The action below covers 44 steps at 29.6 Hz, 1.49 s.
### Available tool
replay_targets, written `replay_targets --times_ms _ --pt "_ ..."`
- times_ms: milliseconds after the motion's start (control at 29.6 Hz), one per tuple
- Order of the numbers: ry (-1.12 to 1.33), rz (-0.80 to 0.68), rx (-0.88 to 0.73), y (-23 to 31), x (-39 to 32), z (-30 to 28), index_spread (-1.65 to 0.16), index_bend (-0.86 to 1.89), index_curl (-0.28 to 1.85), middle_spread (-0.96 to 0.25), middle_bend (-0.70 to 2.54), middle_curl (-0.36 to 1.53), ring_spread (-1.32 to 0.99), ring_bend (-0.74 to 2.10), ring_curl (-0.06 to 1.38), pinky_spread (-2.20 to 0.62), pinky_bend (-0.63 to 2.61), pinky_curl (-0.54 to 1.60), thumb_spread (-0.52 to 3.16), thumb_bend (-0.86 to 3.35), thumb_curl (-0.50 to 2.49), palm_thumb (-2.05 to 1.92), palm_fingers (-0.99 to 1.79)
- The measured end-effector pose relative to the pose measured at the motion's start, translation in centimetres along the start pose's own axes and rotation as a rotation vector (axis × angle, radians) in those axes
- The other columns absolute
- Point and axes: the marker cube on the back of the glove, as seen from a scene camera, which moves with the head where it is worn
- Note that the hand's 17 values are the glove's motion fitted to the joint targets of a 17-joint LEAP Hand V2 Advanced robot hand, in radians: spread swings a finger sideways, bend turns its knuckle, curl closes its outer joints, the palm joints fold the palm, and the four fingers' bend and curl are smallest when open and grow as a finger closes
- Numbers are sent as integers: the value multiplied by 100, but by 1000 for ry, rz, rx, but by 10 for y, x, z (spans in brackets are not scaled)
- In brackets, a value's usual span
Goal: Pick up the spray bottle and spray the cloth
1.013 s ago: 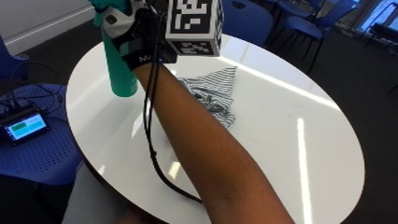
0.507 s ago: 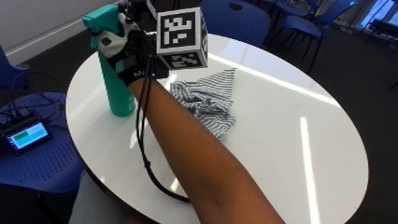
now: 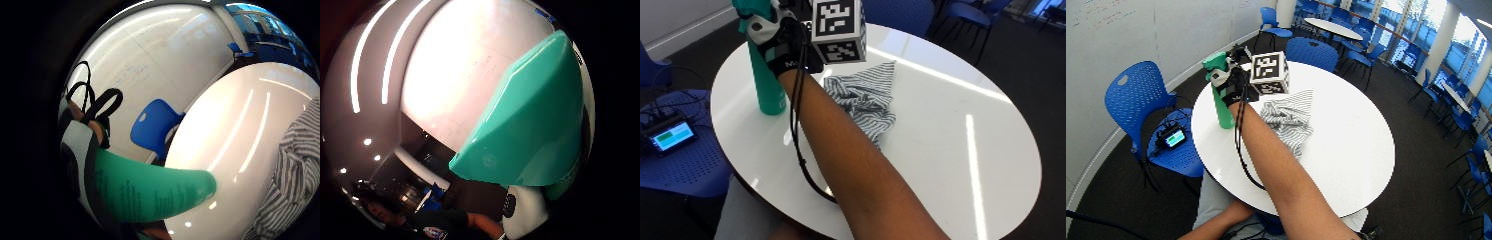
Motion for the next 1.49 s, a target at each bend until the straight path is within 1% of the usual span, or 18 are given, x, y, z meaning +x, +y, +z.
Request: replay_targets --times_ms 236,642,946,1148,1351,1486 --pt "-33 56 -7 -6 5 -9 -29 19 54 -21 43 49 -19 62 44 -24 49 38 59 -3 71 89 134" --pt "-26 59 -32 -19 -9 -17 -30 18 54 -23 41 49 -19 62 44 -25 50 39 60 -3 71 88 132" --pt "-41 106 -43 -9 4 -13 -30 19 53 -23 41 50 -20 61 44 -25 51 39 61 -3 70 88 131" --pt "-21 160 -121 1 11 -8 -31 20 54 -23 40 50 -20 59 44 -24 46 38 62 -3 70 88 126" --pt "-24 176 -173 15 19 -2 -31 20 54 -23 41 50 -21 55 43 -15 31 35 65 -4 68 88 115" --pt "-11 189 -204 21 27 2 -32 17 52 -22 41 50 -21 53 42 -11 27 33 69 -4 66 86 114"
